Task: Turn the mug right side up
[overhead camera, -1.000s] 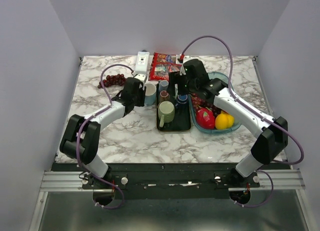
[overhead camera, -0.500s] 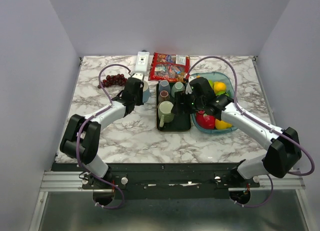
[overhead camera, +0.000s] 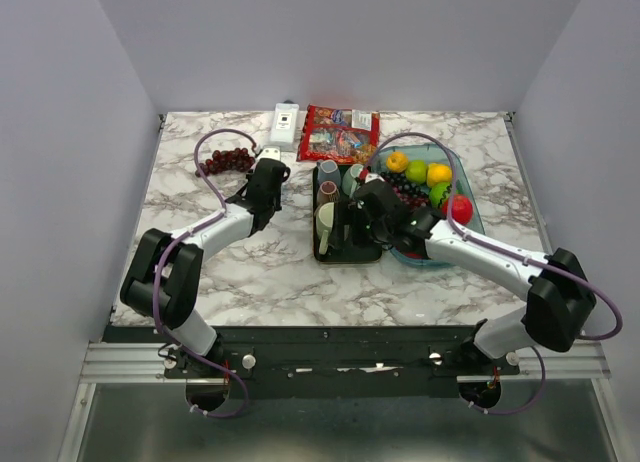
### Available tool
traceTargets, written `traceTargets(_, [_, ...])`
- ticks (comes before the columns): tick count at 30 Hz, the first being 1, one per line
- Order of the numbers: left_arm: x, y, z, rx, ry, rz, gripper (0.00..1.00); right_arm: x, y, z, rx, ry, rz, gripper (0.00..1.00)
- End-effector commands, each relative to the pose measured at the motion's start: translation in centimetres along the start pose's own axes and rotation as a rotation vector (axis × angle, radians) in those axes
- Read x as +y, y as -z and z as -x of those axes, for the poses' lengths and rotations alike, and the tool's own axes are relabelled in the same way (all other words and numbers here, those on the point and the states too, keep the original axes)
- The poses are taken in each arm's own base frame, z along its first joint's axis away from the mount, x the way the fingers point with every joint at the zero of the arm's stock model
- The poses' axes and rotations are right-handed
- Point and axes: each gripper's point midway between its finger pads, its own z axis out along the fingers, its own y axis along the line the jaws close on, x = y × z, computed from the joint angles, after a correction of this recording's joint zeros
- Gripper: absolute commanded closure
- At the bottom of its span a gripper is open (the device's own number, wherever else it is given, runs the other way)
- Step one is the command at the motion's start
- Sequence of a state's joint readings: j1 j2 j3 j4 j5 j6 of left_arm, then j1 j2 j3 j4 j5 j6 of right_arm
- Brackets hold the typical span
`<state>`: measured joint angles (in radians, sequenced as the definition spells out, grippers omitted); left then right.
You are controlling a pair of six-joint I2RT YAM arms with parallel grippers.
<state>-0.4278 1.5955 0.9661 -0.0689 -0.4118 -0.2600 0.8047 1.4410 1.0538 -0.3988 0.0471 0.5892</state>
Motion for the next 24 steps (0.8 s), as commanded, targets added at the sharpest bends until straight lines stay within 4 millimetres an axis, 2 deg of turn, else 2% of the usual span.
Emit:
traceTargets(1, [1.1, 0.5, 1.0, -0.067, 0.057, 0.061, 0.48, -1.5, -1.9, 0.7, -0.081, -0.078, -0.161, 0.00])
traceTargets(3, [1.2, 1.0, 1.4, -0.082, 0.072, 0.052, 0.42, -1.5, -2.9, 0.1, -0.054, -0.095, -0.174, 0.00])
traceTargets(5, [1.1, 1.3, 1.5, -0.086, 0.073, 0.044, 0.36, -0.9, -3.2, 0.4, -0.063, -0.103, -0.178, 0.00])
traceTargets(10, [0.8, 2.8, 2.7, -0.120, 0.118, -0.001, 0.13, 0.4, -4.3, 0.5, -0.068, -0.103, -0.187, 0.02])
traceTargets(12, [0.7, 4.0, 3.5, -0.146, 0.150, -0.026, 0.09, 1.1, -4.5, 1.1, -0.083, -0.123, -0.187, 0.05])
traceTargets(14, [0.3, 5.2, 3.6, -0.169, 0.203, -0.052, 0.09, 1.3, -5.4, 1.0, -0.082, -0.132, -0.202, 0.08])
traceTargets(15, [0.7, 6.6, 4.6, -0.217, 0.243, -0.051, 0.08, 1.7, -5.4, 1.5, -0.088, -0.139, -0.207, 0.11])
traceTargets(16, [0.7, 7.2, 4.3, -0.223, 0.269, -0.058, 0.07, 1.9, -5.5, 1.6, -0.089, -0.141, -0.215, 0.12])
traceTargets(18, [0.9, 9.3, 5.6, -0.274, 0.312, -0.088, 0.03, 1.4, -6.3, 1.5, -0.083, -0.145, -0.267, 0.16])
traceTargets(19, [1.1, 9.8, 5.6, -0.280, 0.320, -0.091, 0.01, 2.0, -6.4, 2.0, -0.090, -0.147, -0.267, 0.16])
traceTargets(20, [1.4, 10.3, 5.4, -0.275, 0.322, -0.090, 0.01, 1.9, -6.5, 2.3, -0.100, -0.162, -0.289, 0.17])
traceTargets(21, [1.7, 11.3, 6.0, -0.295, 0.335, -0.098, 0.01, 1.3, -7.0, 1.5, -0.074, -0.152, -0.324, 0.20])
traceTargets(23, [1.9, 12.1, 5.9, -0.283, 0.327, -0.106, 0.01, 1.6, -7.2, 1.8, -0.072, -0.170, -0.343, 0.22])
traceTargets(24, [2.1, 12.9, 6.1, -0.293, 0.338, -0.117, 0.01, 0.8, -7.5, 1.0, -0.053, -0.163, -0.387, 0.25])
